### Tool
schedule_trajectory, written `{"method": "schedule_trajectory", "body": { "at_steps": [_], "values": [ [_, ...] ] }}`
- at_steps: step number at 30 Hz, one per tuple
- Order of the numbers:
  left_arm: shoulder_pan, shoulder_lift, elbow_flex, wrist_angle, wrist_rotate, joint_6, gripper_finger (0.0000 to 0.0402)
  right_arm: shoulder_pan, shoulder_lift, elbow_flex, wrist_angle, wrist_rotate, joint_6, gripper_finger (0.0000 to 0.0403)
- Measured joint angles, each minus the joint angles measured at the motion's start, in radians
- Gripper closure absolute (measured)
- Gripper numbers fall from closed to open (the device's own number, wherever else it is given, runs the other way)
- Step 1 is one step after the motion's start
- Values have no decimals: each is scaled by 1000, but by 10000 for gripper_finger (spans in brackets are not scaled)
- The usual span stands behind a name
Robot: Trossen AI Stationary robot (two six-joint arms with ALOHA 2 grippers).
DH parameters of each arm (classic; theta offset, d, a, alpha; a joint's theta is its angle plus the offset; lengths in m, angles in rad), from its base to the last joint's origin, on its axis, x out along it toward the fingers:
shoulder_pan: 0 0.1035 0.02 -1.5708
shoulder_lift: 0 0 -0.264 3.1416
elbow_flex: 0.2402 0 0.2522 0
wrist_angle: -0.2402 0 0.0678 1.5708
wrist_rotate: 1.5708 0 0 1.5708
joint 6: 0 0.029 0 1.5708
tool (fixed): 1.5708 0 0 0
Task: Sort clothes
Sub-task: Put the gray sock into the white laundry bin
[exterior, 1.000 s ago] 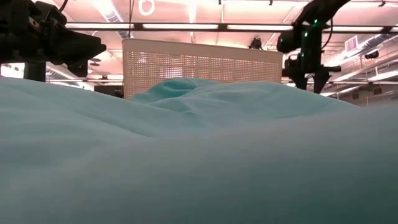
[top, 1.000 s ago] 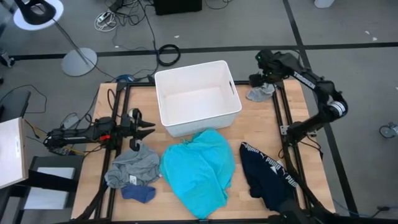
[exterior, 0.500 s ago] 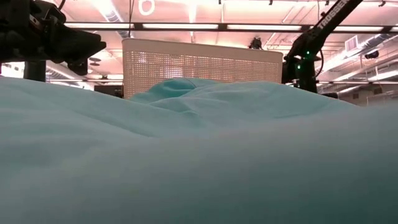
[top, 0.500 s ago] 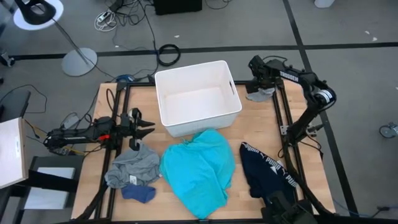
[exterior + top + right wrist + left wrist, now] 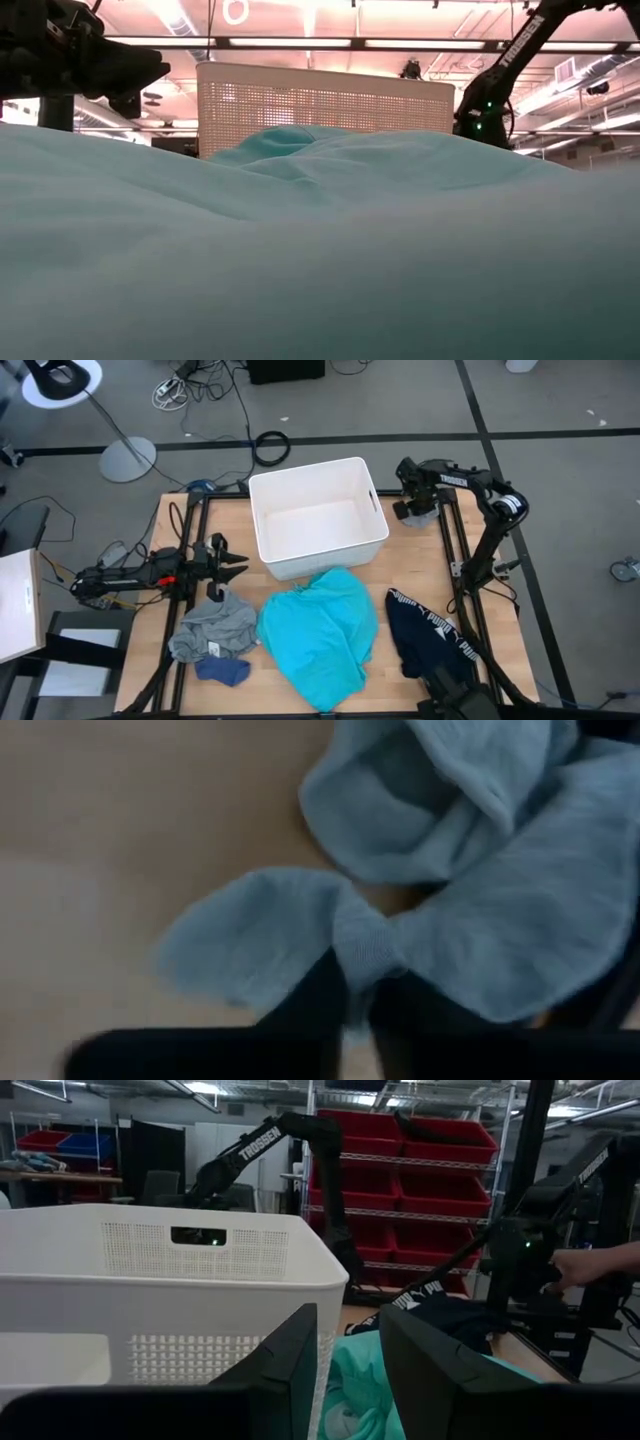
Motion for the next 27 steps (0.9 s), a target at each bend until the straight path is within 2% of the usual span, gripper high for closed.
{"method": "schedule_trajectory", "body": {
  "at_steps": [1, 7, 12, 20, 27],
  "values": [
    [0, 0, 0, 0, 0, 0, 284, 7, -22, 0, -13, 2, -5, 385],
    [0, 0, 0, 0, 1, 0, 284, 41, -243, 3, -95, 6, -33, 393],
    [0, 0, 0, 0, 2, 0, 285, 90, -449, 68, -205, -19, -13, 395],
    [0, 0, 0, 0, 3, 0, 285, 222, -660, 314, -425, 113, 75, 398],
    [0, 0, 0, 0, 3, 0, 285, 317, -687, 568, -445, 132, 110, 399]
  ]
}}
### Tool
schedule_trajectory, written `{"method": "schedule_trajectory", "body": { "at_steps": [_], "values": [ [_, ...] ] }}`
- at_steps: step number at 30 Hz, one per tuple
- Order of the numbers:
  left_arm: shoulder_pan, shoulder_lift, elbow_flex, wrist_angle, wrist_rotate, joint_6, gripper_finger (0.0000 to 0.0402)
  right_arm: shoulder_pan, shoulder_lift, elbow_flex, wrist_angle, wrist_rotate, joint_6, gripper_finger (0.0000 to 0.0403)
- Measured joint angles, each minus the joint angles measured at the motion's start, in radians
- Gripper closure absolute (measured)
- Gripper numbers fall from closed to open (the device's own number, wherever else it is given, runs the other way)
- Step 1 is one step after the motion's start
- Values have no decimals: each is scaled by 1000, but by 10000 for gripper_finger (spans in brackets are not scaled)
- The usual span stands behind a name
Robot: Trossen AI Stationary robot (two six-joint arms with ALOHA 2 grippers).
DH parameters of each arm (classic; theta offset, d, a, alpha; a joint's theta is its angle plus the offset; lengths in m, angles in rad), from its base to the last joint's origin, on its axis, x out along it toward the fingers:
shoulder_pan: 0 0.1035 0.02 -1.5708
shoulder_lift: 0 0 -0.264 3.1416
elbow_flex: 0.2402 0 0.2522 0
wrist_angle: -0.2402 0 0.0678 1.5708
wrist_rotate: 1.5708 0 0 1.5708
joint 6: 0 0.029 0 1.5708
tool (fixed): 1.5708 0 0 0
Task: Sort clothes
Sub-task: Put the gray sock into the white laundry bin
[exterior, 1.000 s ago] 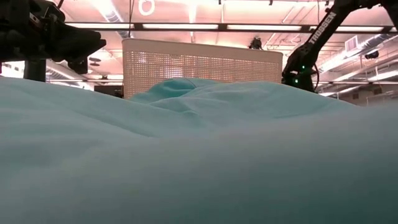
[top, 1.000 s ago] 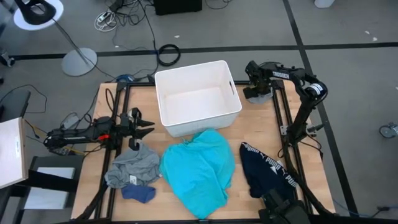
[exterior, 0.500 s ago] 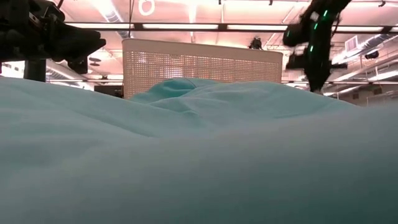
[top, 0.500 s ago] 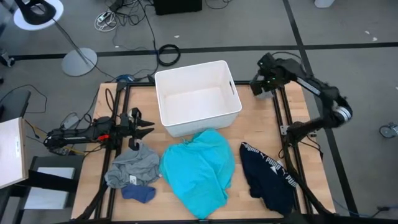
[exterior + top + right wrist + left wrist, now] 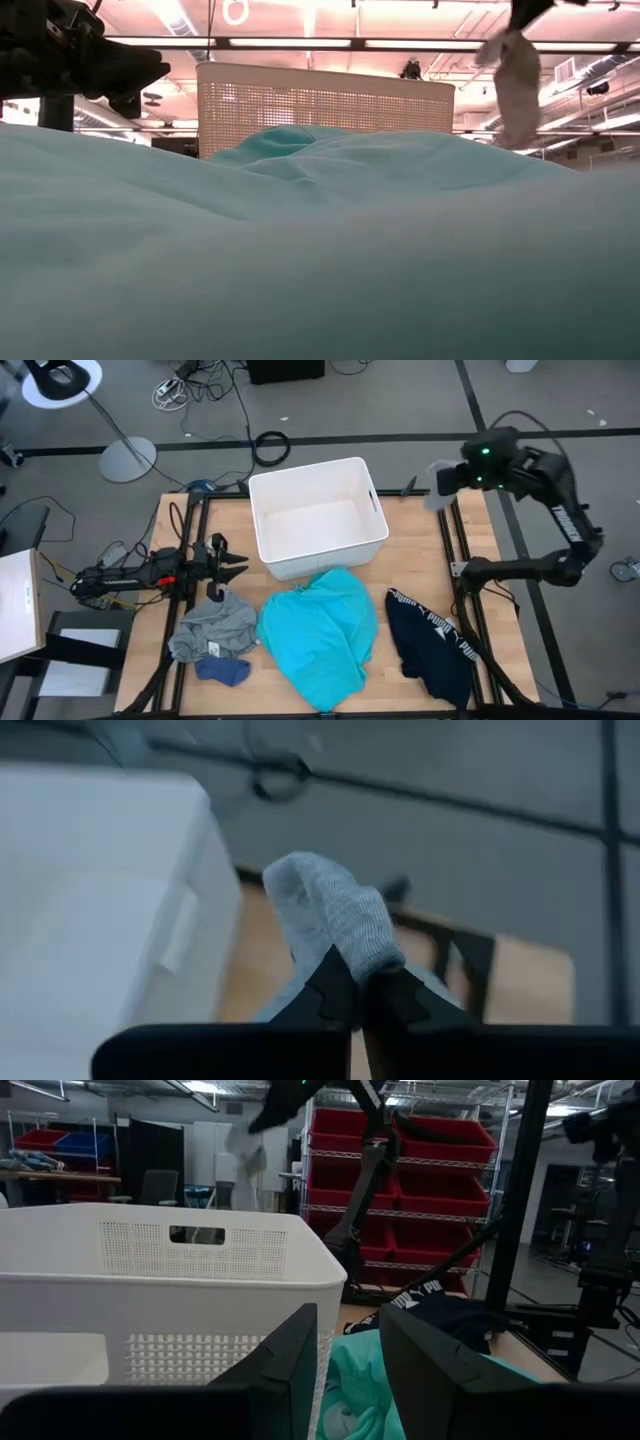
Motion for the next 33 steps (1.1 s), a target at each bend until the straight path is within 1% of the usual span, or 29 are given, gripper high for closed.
{"method": "schedule_trajectory", "body": {
  "at_steps": [4, 9, 13, 17, 22, 25, 28, 33],
  "values": [
    [0, 0, 0, 0, 0, 0, 284, 66, 21, 76, 121, -24, -1, 399],
    [0, 0, 0, 0, 0, 0, 284, 140, 81, 123, 357, -83, -30, 399],
    [0, 0, 0, 0, 0, 0, 284, 187, 160, 144, 552, -186, -49, 399],
    [0, 0, 0, 0, 0, 0, 284, 229, 274, 170, 671, -293, -56, 398],
    [0, 0, 0, 0, -1, 0, 284, 261, 425, 221, 680, -345, -73, 393],
    [0, 0, 0, 0, -1, 0, 284, 263, 500, 245, 654, -395, -101, 377],
    [0, 0, 0, 0, -1, 0, 284, 263, 557, 279, 592, -432, -130, 349],
    [0, 0, 0, 0, -1, 0, 284, 263, 617, 317, 481, -446, -136, 286]
  ]
}}
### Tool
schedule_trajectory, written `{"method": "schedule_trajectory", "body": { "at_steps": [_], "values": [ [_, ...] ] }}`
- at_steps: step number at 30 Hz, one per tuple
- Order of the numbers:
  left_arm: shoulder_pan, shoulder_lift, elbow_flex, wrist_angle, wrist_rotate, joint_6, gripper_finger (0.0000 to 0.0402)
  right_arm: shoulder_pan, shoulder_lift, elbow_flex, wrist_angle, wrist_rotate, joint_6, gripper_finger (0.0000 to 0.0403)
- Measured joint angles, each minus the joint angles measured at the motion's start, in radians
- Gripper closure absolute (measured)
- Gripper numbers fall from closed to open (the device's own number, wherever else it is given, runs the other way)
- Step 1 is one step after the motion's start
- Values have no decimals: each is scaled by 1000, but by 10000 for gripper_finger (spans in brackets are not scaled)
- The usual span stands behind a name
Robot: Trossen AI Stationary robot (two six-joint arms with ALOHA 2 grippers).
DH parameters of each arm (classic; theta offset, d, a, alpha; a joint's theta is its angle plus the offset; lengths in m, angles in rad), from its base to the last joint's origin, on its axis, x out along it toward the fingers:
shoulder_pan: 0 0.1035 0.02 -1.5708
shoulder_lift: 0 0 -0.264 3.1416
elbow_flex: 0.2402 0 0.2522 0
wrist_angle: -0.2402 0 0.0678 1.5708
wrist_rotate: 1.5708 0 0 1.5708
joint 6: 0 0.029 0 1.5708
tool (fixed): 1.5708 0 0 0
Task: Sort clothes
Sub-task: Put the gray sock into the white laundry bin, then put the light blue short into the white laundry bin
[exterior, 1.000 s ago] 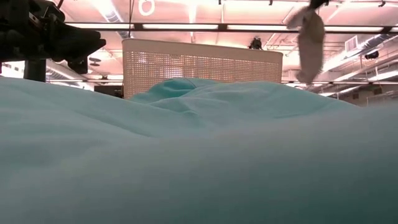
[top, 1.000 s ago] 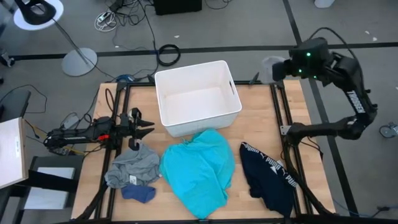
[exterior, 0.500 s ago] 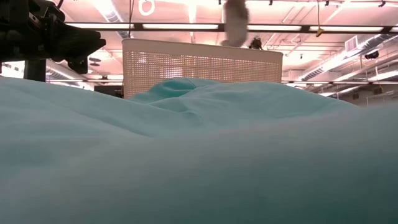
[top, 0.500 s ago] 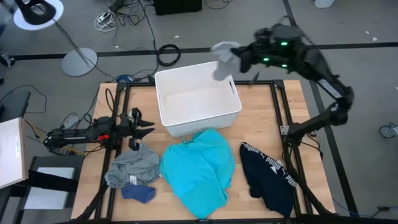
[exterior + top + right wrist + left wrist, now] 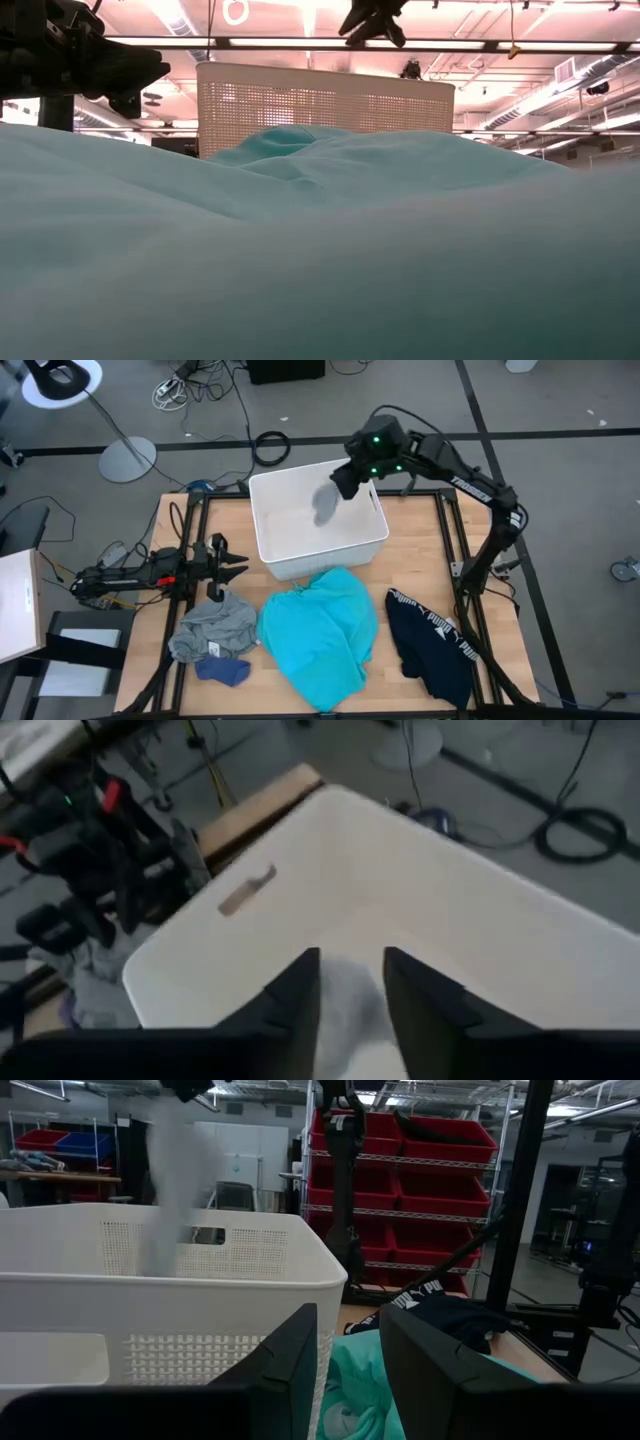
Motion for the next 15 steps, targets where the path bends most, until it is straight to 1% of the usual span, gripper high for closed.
{"method": "schedule_trajectory", "body": {
  "at_steps": [4, 7, 10, 15],
  "values": [
    [0, 0, 0, 0, 0, 0, 284, 0, -1, 27, -61, -22, -24, 240],
    [0, 0, 0, 0, 0, 0, 284, 0, -25, 50, -114, 2, -63, 220],
    [0, 0, 0, 0, 0, 0, 284, 6, -79, 71, -139, 32, -68, 213],
    [0, 0, 0, 0, 0, 0, 284, 38, -167, 72, -227, 74, -70, 217]
  ]
}}
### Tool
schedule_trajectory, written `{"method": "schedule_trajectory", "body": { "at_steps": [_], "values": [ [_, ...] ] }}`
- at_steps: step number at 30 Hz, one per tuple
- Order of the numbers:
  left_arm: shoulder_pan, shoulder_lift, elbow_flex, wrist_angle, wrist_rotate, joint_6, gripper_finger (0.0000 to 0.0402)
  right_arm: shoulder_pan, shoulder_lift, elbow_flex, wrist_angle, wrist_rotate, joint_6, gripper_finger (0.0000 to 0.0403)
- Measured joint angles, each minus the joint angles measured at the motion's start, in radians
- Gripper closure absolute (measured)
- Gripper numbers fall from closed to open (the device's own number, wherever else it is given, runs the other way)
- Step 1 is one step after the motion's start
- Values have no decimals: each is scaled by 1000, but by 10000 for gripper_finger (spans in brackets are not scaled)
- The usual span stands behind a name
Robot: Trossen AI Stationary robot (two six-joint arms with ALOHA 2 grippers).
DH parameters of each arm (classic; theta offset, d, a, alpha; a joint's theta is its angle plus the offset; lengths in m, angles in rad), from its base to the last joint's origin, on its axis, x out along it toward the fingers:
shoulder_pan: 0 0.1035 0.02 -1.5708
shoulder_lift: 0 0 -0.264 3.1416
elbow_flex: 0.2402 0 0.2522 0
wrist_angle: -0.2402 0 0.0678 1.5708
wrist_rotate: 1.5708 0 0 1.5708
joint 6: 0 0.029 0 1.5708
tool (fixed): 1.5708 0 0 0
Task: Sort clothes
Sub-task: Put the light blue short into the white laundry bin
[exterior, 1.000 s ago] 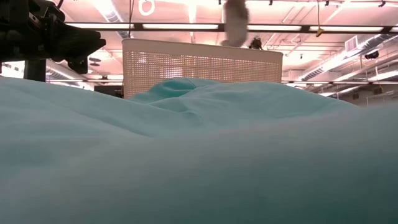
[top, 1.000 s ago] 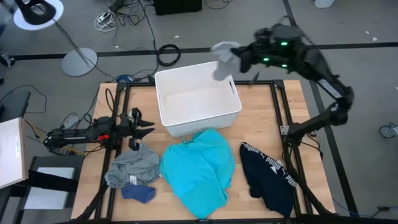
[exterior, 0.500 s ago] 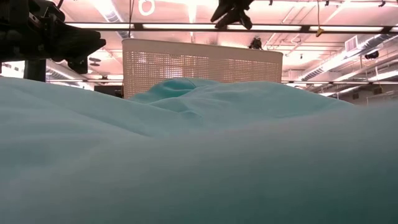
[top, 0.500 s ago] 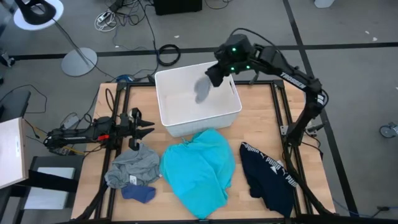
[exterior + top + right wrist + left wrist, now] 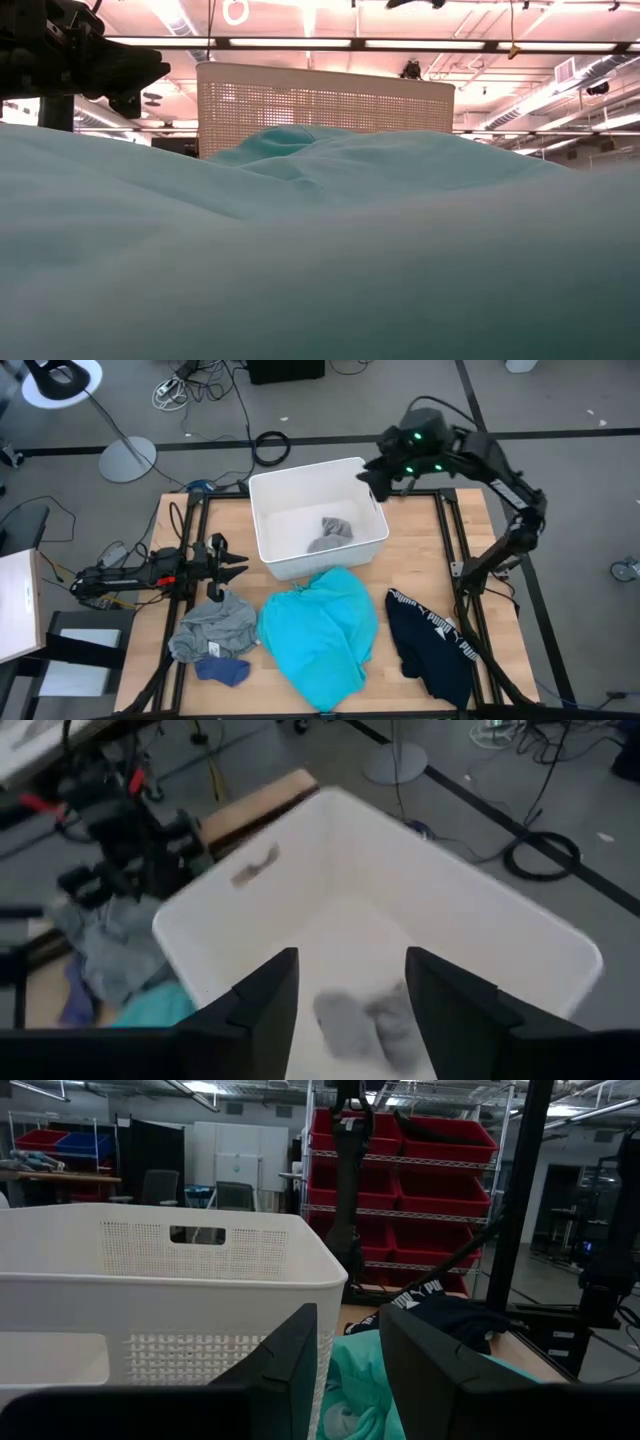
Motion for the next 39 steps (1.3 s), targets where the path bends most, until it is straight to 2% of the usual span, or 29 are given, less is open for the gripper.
{"method": "schedule_trajectory", "body": {
  "at_steps": [4, 9, 11, 16, 20, 24, 28, 34, 39],
  "values": [
    [0, 0, 0, 0, 0, 0, 284, 67, -75, 0, -185, 117, 27, 221],
    [0, 0, 0, 0, 0, 0, 284, 219, -133, -1, -429, 305, 190, 222],
    [0, 0, 0, 0, 0, 0, 284, 287, -161, -25, -425, 335, 259, 222],
    [0, 0, 0, 0, 0, 0, 284, 474, -240, -199, -427, 402, 435, 226],
    [0, 0, 0, 0, 0, 0, 284, 606, -294, -429, -410, 440, 612, 226],
    [0, 0, 0, 0, 1, 0, 284, 684, -320, -657, -327, 438, 714, 226],
    [0, 0, 0, 0, 0, 0, 284, 717, -320, -850, -160, 440, 759, 228],
    [0, 0, 0, 0, 0, 0, 284, 732, -270, -1064, 298, 360, 638, 227],
    [0, 0, 0, 0, 0, 0, 284, 732, -178, -1151, 590, 309, 537, 229]
  ]
}}
